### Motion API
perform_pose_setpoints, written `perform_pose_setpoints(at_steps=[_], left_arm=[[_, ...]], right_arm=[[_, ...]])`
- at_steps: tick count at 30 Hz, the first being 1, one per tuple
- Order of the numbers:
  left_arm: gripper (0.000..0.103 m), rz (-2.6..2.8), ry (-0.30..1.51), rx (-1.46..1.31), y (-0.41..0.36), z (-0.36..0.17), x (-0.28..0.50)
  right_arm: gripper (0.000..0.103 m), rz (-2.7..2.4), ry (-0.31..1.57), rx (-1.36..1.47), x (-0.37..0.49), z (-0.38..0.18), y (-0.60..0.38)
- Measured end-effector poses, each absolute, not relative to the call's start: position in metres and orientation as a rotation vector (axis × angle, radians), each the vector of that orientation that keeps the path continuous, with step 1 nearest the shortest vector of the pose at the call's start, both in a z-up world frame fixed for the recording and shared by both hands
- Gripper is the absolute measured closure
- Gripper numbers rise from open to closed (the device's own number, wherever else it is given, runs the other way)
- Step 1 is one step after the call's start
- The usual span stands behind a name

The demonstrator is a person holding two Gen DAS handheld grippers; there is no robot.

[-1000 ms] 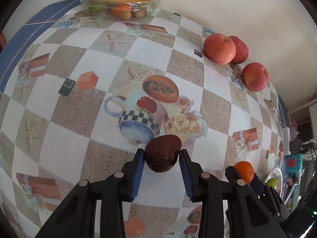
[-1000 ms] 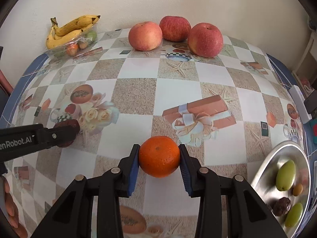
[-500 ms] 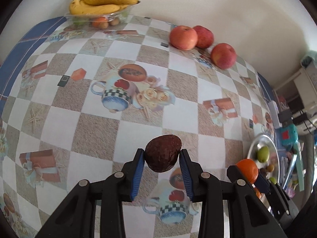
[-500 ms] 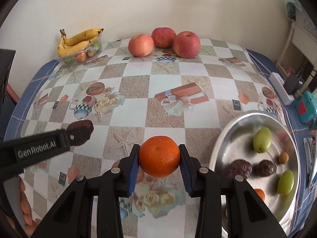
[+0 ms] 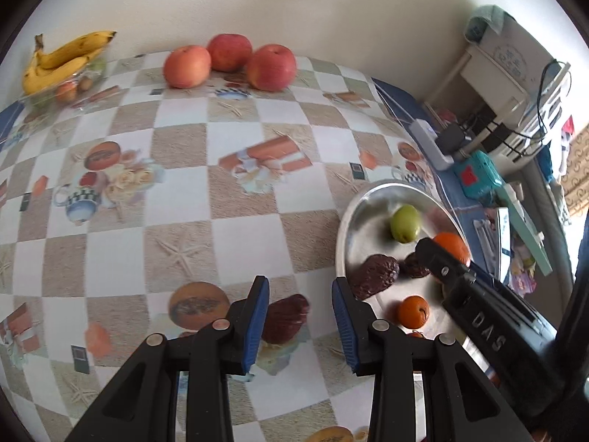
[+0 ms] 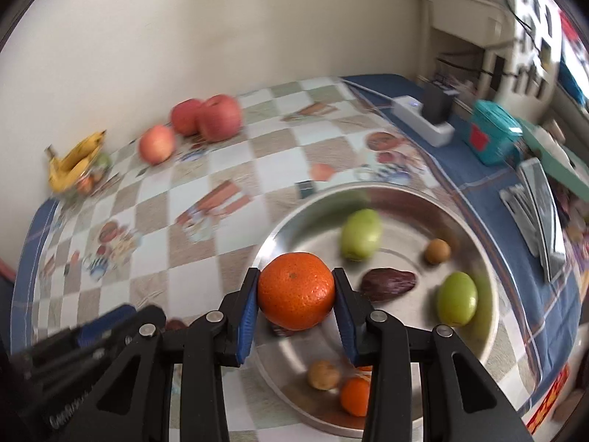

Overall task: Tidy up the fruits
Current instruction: 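Carry the orange and date into the steel bowl and open both tools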

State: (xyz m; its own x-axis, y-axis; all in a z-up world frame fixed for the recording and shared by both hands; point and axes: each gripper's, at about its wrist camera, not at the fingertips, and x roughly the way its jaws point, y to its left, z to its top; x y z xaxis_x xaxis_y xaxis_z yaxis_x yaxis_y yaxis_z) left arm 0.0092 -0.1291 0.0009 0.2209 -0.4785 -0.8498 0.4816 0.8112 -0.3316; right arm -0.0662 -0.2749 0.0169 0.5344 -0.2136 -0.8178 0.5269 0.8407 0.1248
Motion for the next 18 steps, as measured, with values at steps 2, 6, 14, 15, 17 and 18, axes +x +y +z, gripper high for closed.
perform_pose_setpoints(at_steps=[2, 6, 14, 15, 17, 18], left_arm=[[0.064, -0.639, 1.185, 0.018, -0.129, -0.003, 0.011], [0.062, -0.636, 1.249, -0.043, -0.121, -0.015, 0.018], [0.047, -0.729, 1.352, -0.035, -0.139, -0.038, 0.003], [0.047, -0.718, 1.351, -0.006, -0.142, -0.04, 0.001], [0.048, -0.702, 1.354, 0.037, -0.144, -0.045, -0.002], [0.048, -0.695, 1.365, 0.046, -0.145, -0.048, -0.002]], right_arm=[[0.063, -0.482, 0.902, 0.41, -0.072, 0.016, -0.287], [0.063, -0.517, 0.905, 0.456, -0.083, 0.012, -0.302], [0.063, -0.51, 0.928, 0.468, -0.085, 0.007, -0.302], [0.063, -0.507, 0.928, 0.465, -0.085, 0.007, -0.302], [0.063, -0.501, 0.927, 0.458, -0.084, 0.007, -0.3], [0.063, -0.498, 0.928, 0.457, -0.084, 0.007, -0.3]])
